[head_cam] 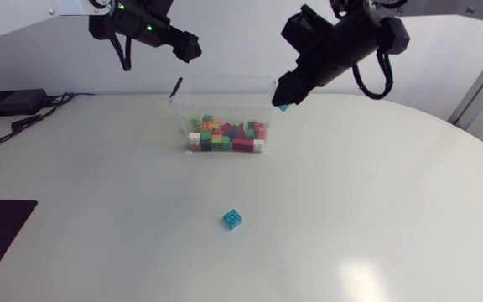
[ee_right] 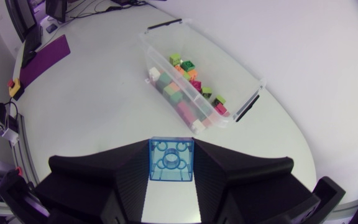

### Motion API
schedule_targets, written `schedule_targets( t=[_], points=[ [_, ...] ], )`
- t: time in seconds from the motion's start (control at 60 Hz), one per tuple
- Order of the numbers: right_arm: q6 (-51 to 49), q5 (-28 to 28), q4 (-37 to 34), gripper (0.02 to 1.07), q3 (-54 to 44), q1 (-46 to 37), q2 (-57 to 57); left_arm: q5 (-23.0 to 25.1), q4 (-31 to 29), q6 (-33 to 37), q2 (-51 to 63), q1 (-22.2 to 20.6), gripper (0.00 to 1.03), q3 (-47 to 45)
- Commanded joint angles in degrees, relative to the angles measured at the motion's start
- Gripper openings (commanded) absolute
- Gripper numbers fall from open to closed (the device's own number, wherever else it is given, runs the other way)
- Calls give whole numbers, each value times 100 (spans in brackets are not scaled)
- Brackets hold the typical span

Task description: Place the duplo bricks in the container

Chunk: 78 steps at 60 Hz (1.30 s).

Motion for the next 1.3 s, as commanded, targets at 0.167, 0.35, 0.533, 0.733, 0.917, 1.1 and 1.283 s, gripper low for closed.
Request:
schedule_targets(
  t=[0.167,0.35,0.533,0.733,0.917,1.1,1.283],
  points=[
    [426,-38,-22,24,750,103,488,-30,457,57,-1079,188,99,-1720],
    [602,-30,4,24,1277,139,875,-30,835,153,-1765,258,99,-2749],
    [707,-30,48,24,1769,165,1209,-21,984,312,-2169,258,99,-3460],
    [787,-21,57,24,2218,156,1604,84,1081,452,-2582,258,99,-4102],
    [813,-3,57,24,2639,130,1877,163,1081,523,-2916,258,99,-4445],
    [848,14,48,24,3158,68,2299,198,1064,523,-3233,240,99,-4788],
    [892,14,57,24,3597,24,2668,198,1108,531,-3681,284,99,-5209]
  ],
)
